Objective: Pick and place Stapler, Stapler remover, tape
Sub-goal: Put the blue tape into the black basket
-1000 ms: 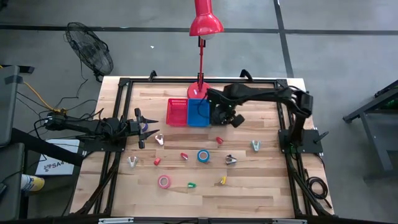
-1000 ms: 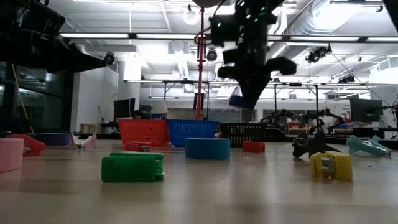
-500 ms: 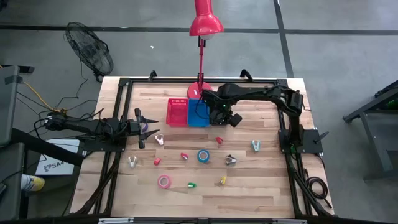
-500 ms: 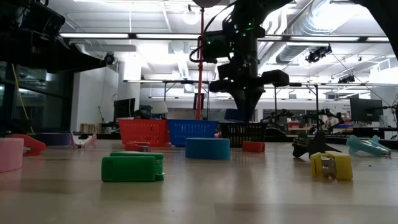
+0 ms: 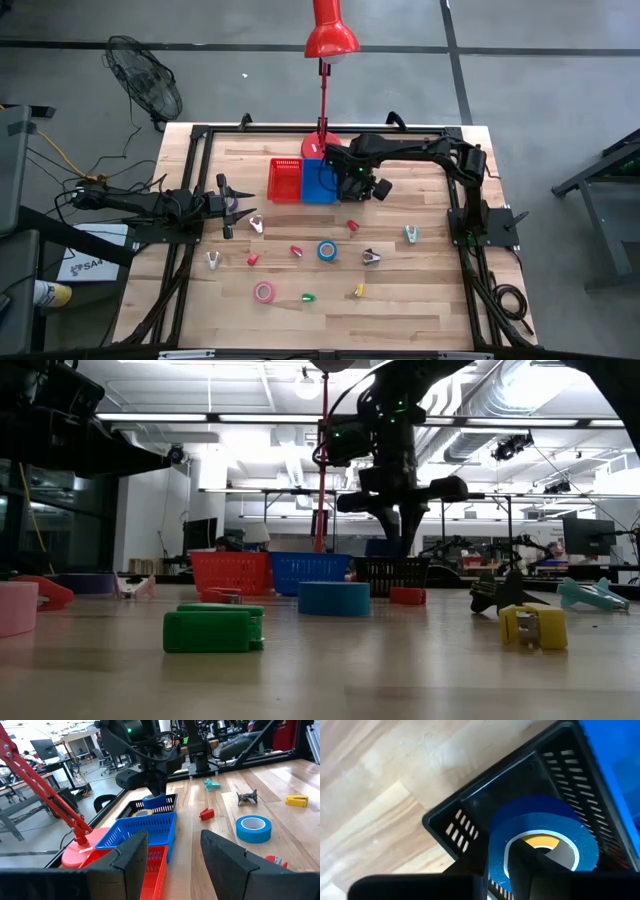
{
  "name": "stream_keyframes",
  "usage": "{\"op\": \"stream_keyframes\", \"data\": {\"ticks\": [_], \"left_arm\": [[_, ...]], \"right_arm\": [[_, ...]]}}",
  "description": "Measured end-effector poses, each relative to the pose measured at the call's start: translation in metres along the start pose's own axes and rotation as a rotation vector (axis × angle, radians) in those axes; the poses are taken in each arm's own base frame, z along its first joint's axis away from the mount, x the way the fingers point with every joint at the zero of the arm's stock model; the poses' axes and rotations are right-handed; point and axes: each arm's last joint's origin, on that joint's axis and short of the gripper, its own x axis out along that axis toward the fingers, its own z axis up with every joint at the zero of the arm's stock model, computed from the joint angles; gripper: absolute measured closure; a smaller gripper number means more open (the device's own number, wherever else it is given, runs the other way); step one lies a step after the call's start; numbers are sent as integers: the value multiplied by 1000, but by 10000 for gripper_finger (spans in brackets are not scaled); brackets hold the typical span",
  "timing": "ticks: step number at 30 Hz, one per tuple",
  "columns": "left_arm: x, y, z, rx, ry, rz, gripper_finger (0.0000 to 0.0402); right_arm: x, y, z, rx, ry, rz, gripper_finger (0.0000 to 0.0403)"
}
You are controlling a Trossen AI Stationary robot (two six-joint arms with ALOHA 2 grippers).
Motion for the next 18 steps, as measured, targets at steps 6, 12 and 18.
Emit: {"op": "stream_keyframes", "data": {"ticks": [6,12,18], "left_arm": [[0,0,0,0,0,0,222],[0,0,0,0,0,0,222],[0,0,0,0,0,0,222]], "right_arm": [[3,-1,-1,-42,19,8,369],[14,-5,-1,-69,65,5,368],[14,-4,0,-69,52,19,364]]}}
